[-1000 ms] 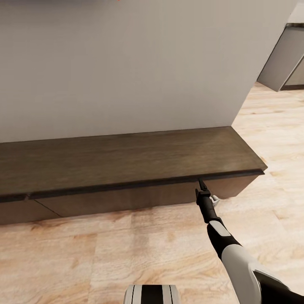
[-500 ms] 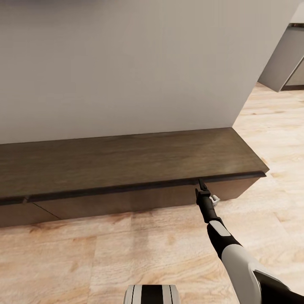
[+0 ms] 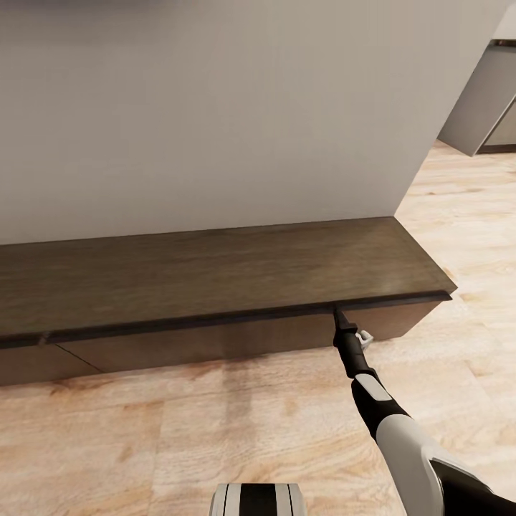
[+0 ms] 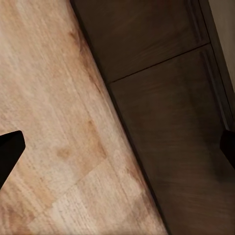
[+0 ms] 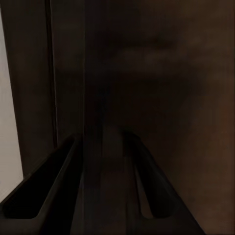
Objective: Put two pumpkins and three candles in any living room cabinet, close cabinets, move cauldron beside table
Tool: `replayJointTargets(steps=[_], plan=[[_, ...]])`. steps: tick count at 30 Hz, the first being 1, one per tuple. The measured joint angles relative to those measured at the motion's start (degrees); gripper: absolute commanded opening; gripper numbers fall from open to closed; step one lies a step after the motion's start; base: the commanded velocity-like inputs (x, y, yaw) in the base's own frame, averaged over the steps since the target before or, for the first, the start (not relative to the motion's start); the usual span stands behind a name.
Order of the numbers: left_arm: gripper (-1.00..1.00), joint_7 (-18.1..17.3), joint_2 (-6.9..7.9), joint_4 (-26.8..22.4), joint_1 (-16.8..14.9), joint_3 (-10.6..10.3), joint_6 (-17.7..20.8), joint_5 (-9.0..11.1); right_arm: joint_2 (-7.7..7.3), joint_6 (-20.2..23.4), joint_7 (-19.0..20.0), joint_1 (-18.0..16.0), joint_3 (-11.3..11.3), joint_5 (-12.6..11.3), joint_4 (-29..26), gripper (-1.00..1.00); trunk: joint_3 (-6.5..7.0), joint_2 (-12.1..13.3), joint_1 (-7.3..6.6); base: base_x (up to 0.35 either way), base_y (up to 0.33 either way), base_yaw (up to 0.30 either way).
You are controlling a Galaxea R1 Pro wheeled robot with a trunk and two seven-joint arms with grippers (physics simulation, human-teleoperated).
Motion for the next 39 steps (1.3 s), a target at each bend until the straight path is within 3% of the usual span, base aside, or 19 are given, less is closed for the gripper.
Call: replayJointTargets(steps=[39], plan=[[1.00, 0.00, 0.06, 0.24, 0.04, 0.06, 0.00, 0.00, 0.03, -0.12, -0.12, -0.01, 0.22, 0.14, -1.25, -1.00, 0.00, 0.00, 0.02, -0.030, 0.000, 0.000]])
